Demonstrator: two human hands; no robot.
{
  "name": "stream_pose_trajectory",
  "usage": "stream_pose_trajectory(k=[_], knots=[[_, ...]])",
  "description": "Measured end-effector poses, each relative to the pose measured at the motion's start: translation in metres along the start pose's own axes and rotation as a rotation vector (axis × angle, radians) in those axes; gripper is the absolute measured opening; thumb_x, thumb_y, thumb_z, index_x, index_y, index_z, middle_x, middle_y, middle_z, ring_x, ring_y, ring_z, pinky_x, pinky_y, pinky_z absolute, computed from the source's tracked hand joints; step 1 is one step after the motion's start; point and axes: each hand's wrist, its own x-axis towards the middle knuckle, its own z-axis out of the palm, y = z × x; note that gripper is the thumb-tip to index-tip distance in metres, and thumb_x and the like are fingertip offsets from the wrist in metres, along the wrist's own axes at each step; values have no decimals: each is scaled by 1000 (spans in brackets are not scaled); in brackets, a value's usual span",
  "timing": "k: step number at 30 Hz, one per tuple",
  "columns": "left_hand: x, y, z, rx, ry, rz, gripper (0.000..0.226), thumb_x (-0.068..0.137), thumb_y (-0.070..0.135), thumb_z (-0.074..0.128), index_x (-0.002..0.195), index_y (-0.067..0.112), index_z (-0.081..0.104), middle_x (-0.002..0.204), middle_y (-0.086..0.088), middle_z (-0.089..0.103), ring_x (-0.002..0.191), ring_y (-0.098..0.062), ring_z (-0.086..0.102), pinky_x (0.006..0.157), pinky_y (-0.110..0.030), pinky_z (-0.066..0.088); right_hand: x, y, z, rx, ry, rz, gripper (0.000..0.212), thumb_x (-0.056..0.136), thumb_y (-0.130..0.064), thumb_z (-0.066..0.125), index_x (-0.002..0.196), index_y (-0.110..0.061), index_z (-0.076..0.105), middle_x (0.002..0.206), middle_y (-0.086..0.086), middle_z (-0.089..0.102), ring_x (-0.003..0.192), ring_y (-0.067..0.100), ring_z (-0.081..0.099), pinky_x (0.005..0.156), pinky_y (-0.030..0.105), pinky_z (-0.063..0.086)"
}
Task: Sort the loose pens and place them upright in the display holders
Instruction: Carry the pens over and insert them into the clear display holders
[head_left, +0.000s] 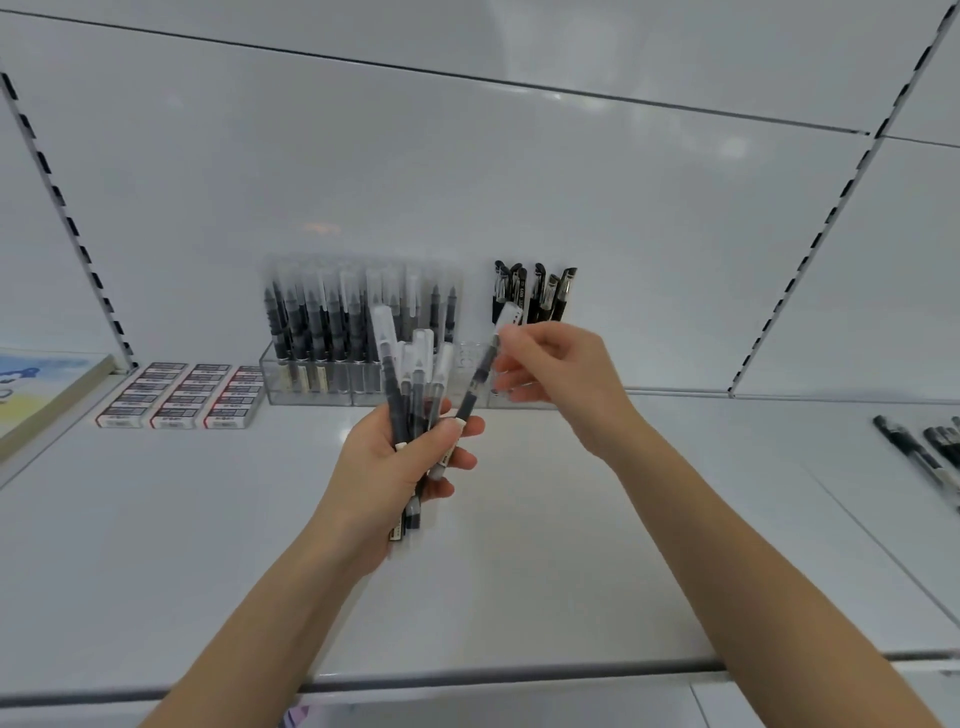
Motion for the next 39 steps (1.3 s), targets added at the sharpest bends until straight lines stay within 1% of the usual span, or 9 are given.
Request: stream_pose_trajectory(k=[4,8,13,16,20,24,30,34,39], knots=[[0,-1,-4,-24,14,-18,9,88,11,56,96,12,59,84,-2,74,70,-10,70,54,-20,54,6,-8,7,104,-77,22,16,89,-16,60,74,-10,62,67,3,68,54,10,65,57,20,56],[4,-2,-18,-33,181,-14,10,87,17,58,94,11,62,92,-4,69,83,-14,69,65,-24,58,30,-22,0,33,148,-117,11,90,-15,59,79,-12,58,70,1,67,54,9,67,58,22,57],[6,0,-29,-24,239,-9,6,86,17,60,88,13,64,74,-2,57,70,-12,56,61,-19,55,60,-26,8,-229,301,-282,23,88,-13,58,68,-21,50,64,-5,60,60,16,64,67,28,54],[5,0,-30,-28,207,-4,10,86,14,59,92,12,66,75,-3,61,66,-9,60,56,-17,55,72,-20,18,-299,271,-299,15,89,-13,57,75,-15,53,74,2,63,63,16,62,66,22,52],[5,0,-31,-59,201,-4,7,86,13,59,91,12,64,75,-4,66,63,-7,66,58,-20,55,83,-14,25,-380,238,-282,10,90,-14,56,82,-9,55,80,9,63,78,31,66,81,43,53],[5,1,-33,-94,200,-1,6,85,14,59,90,12,64,69,0,71,66,-10,70,57,-21,56,91,-21,28,-438,213,-251,17,90,-13,54,74,-14,51,85,12,64,82,34,65,81,47,53],[7,2,-32,-99,198,2,6,86,14,59,89,13,63,72,-1,70,67,-10,69,63,-27,54,98,-18,33,-519,160,-174,14,92,-12,53,81,-3,55,78,15,60,86,36,65,82,46,53],[8,3,-33,-111,197,-2,10,87,12,57,95,10,63,77,-4,69,69,-11,67,63,-26,55,95,-3,38,-633,81,-97,30,93,-11,50,64,-6,48,68,24,56,86,42,65,80,47,53],[8,3,-31,-122,176,-4,10,88,6,55,92,12,62,83,-7,67,74,-14,66,64,-24,57,94,3,38,-660,47,-80,41,93,-15,52,54,-11,38,64,15,47,84,46,64,78,51,53]])
